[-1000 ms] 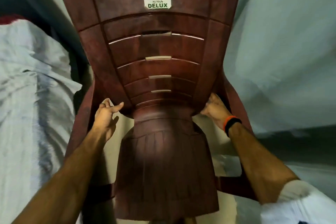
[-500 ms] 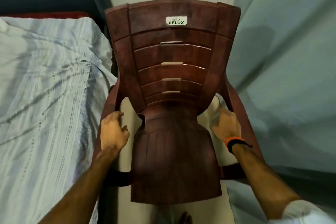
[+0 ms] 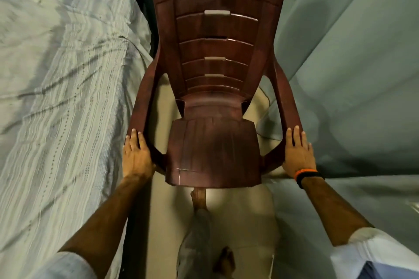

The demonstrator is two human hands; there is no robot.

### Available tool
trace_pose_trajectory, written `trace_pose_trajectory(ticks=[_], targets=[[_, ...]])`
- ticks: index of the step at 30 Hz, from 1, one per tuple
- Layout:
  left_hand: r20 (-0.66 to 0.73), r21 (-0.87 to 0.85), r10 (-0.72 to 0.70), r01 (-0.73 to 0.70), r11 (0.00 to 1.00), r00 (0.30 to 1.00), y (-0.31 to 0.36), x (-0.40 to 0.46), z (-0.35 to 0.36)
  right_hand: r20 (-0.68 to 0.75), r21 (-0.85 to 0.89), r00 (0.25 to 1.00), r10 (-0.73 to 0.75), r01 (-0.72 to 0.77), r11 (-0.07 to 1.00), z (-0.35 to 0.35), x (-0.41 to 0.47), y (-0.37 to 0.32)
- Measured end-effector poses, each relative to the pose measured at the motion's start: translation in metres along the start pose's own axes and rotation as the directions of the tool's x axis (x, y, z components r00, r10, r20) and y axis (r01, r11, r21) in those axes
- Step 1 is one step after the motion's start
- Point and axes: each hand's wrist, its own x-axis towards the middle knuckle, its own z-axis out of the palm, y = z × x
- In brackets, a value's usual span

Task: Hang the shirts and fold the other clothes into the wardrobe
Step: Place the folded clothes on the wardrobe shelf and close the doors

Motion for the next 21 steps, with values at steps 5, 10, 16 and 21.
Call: trace_pose_trajectory(ticks=[5, 10, 16, 21], targets=[[0.057, -0.029, 0.039, -0.037, 0.999, 0.998, -0.012, -0.024, 0.01, -0.013, 0.018, 0.999, -0.044, 0.044, 0.999, 0.016, -0.023, 0.008], [0.113, -0.046, 0.132, -0.127, 0.991, 0.985, -0.022, -0.03, 0.019, -0.052, 0.057, 0.995, -0.081, 0.084, 0.995, 0.032, -0.033, 0.01], [0.145, -0.049, 0.134, -0.128, 0.991, 0.98, -0.03, -0.026, 0.023, -0.043, 0.154, 0.987, -0.154, 0.158, 0.975, 0.034, -0.027, 0.016], [0.156, -0.075, 0.152, -0.142, 0.987, 0.976, -0.029, 0.013, 0.012, -0.06, 0.11, 0.981, -0.183, 0.189, 0.976, 0.022, 0.003, 0.011]])
